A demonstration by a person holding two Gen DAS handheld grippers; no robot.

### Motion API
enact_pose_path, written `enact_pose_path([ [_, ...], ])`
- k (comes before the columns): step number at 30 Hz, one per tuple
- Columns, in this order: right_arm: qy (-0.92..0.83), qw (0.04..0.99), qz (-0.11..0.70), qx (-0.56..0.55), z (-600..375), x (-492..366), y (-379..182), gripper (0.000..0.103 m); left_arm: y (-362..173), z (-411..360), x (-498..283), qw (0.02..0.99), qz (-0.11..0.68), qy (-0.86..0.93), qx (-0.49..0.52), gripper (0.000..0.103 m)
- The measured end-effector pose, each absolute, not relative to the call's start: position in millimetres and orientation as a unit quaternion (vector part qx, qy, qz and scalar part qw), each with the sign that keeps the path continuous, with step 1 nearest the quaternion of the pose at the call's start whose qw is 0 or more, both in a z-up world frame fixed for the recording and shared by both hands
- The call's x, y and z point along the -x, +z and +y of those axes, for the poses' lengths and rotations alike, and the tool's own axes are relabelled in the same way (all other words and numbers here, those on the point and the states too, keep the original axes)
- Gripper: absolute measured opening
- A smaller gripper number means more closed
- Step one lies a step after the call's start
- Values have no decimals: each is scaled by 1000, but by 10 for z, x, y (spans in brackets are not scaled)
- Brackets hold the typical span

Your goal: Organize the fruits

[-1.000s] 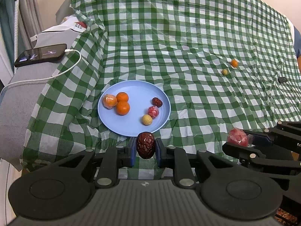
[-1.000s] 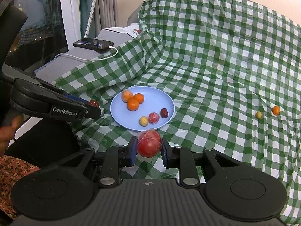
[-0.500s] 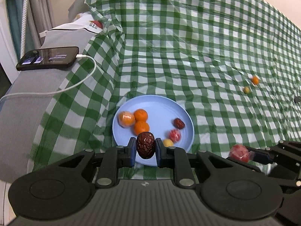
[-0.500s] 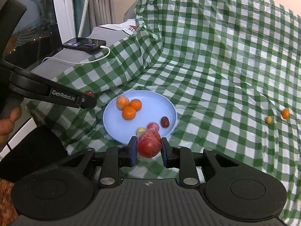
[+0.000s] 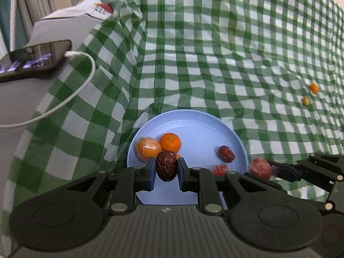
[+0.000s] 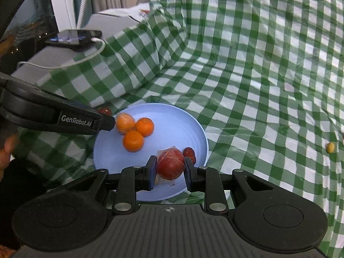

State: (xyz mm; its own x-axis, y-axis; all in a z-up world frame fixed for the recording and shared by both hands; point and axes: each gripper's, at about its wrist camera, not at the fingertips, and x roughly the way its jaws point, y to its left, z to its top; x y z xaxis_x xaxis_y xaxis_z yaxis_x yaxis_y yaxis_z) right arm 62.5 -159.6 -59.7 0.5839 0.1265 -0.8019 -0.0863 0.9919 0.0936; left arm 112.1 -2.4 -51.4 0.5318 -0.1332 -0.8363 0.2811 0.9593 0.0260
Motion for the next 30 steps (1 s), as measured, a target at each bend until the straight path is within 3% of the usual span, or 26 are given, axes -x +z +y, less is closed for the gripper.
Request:
enact_pose_path([
  [8,72,878,472,-17,-1552,-874,-874,28,-797,-65,-1350,865,479,-114,-93,23],
  [9,76,877,474,-16,-1547,-907,-892,28,-807,-61,-1367,867,476,-113,-93,28],
  [10,82,876,476,-15,-1537,-937,-911,29,-810,-56,-1378,868,475,-114,-91,37],
  [12,86,875,475,-10,-1524,-977,-909,44,-772,-46,-1378,871,470,-117,-82,93],
  [13,86,876,475,-9,-1528,-984,-892,59,-735,-36,-1369,875,464,-114,-78,101],
  [14,85,876,474,-10,-1539,-978,-856,69,-680,-18,-1325,883,450,-110,-75,103],
  [17,78,877,474,-20,-1584,-884,-721,85,-559,-13,-1204,882,447,-124,-83,103],
  [30,70,874,478,-43,-1454,109,-92,94,-115,337,-163,885,452,-89,-62,103],
])
